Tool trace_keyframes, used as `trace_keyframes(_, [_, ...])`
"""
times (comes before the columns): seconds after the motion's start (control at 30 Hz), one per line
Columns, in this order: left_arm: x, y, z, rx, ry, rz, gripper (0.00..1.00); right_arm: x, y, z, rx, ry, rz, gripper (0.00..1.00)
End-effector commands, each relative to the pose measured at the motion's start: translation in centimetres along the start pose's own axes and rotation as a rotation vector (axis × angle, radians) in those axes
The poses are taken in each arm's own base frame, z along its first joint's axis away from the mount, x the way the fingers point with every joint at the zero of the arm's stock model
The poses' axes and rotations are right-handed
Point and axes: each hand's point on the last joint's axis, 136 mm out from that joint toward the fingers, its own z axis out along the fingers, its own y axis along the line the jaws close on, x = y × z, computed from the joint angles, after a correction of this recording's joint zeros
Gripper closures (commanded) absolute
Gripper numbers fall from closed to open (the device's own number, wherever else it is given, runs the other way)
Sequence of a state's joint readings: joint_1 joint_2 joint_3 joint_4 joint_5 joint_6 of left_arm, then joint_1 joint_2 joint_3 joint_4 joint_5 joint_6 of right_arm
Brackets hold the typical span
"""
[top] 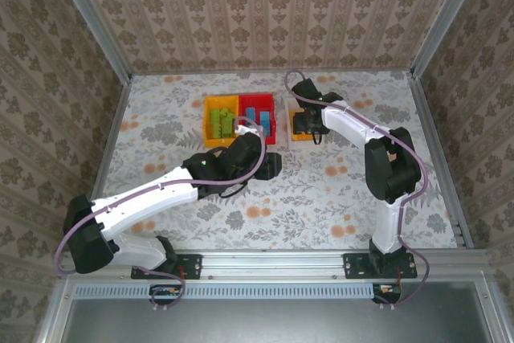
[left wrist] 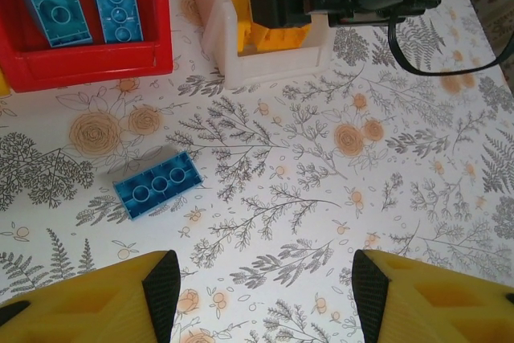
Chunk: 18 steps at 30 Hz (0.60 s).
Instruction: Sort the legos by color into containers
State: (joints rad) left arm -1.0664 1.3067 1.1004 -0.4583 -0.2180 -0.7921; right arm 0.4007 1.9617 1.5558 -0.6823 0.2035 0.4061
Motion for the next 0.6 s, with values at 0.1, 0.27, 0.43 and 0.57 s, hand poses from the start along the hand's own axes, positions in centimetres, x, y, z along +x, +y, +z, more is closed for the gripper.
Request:
trace_keyframes(0.1, [-1.0, -0.5, -0.7, 0.002, -0.038, 0.020, 0.38, -0.7, -0.1, -0.5, 0.005, -0.004, 0.005, 0.32])
trace_keyframes(0.27, [-0.4, 0.6, -0.6, -0.050, -0.016, 0.039, 0.37, -1.9, 0.5, -4.4, -0.027, -0.091, -0.009, 0.35])
trace_keyframes(0.43, [1.4, 3.5, 0.7, -0.136, 0.100, 0.089, 0.30, -1.7, 0.9, -10.2, -0.082, -0.200, -0.003, 0.34])
trace_keyframes(0.57, [2.8, 5.5, 2.7, -0.168, 0.198, 0.093, 0.27, 1.5, 0.2, -13.3, -0.172, -0.241, 0.030, 0.31])
